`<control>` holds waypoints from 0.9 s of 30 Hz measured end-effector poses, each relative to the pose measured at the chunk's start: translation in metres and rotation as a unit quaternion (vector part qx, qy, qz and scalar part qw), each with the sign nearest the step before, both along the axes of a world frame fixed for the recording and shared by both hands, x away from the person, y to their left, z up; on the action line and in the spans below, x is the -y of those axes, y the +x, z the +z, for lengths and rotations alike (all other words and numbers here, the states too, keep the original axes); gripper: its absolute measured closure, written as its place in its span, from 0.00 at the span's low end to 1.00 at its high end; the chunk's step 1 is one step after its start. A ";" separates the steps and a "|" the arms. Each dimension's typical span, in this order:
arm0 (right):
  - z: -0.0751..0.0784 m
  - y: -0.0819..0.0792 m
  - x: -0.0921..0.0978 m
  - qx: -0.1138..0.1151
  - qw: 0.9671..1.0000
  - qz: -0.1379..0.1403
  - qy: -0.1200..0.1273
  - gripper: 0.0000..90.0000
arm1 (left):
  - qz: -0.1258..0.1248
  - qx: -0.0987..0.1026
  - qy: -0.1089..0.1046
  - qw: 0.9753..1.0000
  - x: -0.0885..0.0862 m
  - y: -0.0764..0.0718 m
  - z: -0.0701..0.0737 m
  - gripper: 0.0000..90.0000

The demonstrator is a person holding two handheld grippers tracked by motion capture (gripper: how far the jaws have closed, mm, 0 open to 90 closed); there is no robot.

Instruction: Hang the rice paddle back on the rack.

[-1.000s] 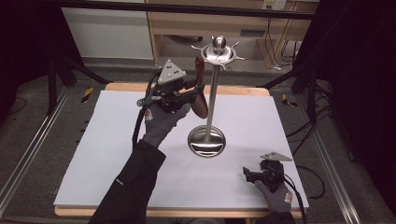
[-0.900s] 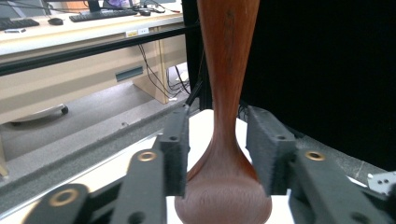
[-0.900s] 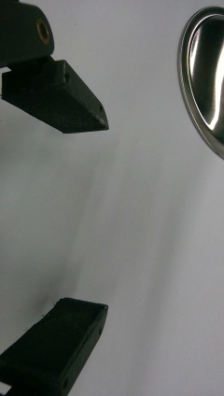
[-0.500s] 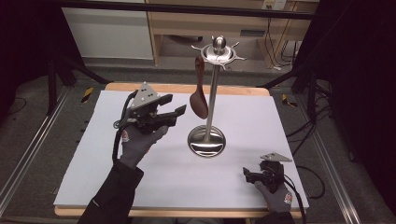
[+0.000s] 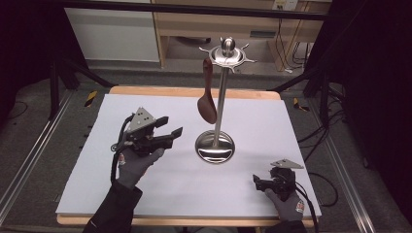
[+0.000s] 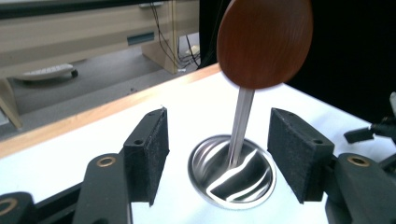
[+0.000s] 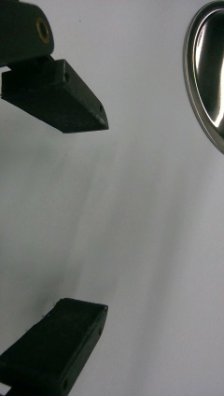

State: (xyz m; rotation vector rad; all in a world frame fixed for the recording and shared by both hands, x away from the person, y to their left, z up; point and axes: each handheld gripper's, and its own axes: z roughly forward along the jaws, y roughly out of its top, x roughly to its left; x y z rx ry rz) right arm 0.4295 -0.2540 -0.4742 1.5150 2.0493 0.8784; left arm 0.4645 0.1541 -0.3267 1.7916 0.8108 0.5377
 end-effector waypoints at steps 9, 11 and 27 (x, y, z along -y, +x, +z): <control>0.000 -0.001 0.001 -0.002 1.000 0.000 0.002 0.12 | 0.014 -0.031 0.019 0.999 -0.021 -0.008 -0.041 0.40; -0.001 -0.001 0.002 -0.005 1.000 -0.005 0.006 0.12 | 0.021 -0.043 0.020 0.999 -0.031 -0.010 -0.054 0.40; -0.003 -0.001 0.009 -0.007 1.000 -0.018 0.001 0.12 | 0.073 -0.099 0.013 0.992 -0.083 -0.021 -0.109 0.38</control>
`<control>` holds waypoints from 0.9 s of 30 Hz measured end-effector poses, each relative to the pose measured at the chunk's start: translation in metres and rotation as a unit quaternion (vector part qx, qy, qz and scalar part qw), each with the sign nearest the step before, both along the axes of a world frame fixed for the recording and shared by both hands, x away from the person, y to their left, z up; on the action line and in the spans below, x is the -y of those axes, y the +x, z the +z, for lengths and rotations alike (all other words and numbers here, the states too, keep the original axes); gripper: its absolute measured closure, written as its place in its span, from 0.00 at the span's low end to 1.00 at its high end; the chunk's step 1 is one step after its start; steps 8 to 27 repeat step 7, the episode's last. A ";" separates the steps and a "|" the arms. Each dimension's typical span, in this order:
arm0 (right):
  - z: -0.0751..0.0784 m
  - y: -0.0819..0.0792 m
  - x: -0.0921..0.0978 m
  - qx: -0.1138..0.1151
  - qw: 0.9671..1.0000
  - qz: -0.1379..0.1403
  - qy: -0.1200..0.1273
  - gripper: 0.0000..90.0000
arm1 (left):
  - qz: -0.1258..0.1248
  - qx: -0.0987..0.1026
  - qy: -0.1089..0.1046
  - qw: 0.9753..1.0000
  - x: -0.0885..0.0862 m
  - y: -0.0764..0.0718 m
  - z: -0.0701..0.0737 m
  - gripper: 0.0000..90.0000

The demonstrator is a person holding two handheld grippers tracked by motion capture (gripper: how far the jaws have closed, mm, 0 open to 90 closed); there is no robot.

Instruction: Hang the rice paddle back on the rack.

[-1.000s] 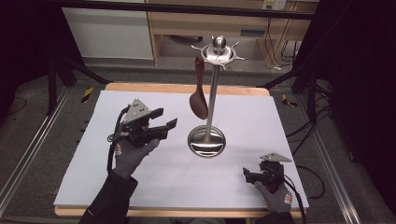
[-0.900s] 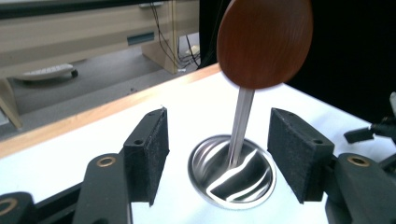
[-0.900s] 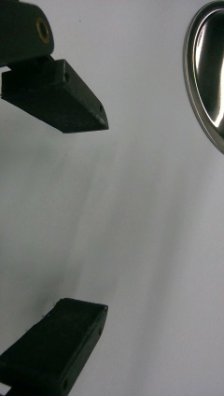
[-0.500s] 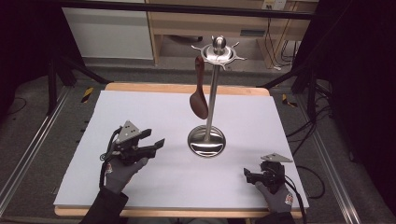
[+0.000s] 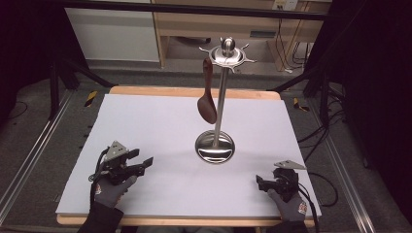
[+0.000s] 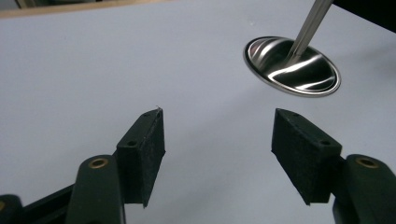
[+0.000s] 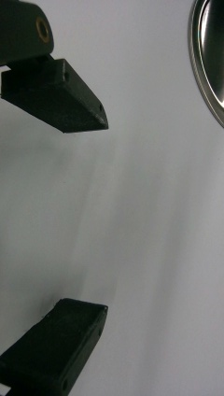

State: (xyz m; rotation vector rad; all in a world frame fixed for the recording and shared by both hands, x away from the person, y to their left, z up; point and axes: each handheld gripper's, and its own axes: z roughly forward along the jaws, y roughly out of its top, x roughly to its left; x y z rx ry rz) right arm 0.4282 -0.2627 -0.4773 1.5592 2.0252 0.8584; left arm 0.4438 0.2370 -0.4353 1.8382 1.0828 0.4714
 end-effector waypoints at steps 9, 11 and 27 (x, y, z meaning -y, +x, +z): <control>-0.001 0.001 -0.001 -0.003 1.000 0.002 -0.002 0.12 | 0.035 -0.022 0.028 0.999 -0.019 0.001 -0.020 0.37; -0.001 0.001 -0.001 -0.003 1.000 0.002 -0.002 0.12 | 0.035 -0.022 0.028 0.999 -0.019 0.001 -0.020 0.37; -0.001 0.001 -0.001 -0.003 1.000 0.002 -0.002 0.12 | 0.035 -0.022 0.028 0.999 -0.019 0.001 -0.020 0.37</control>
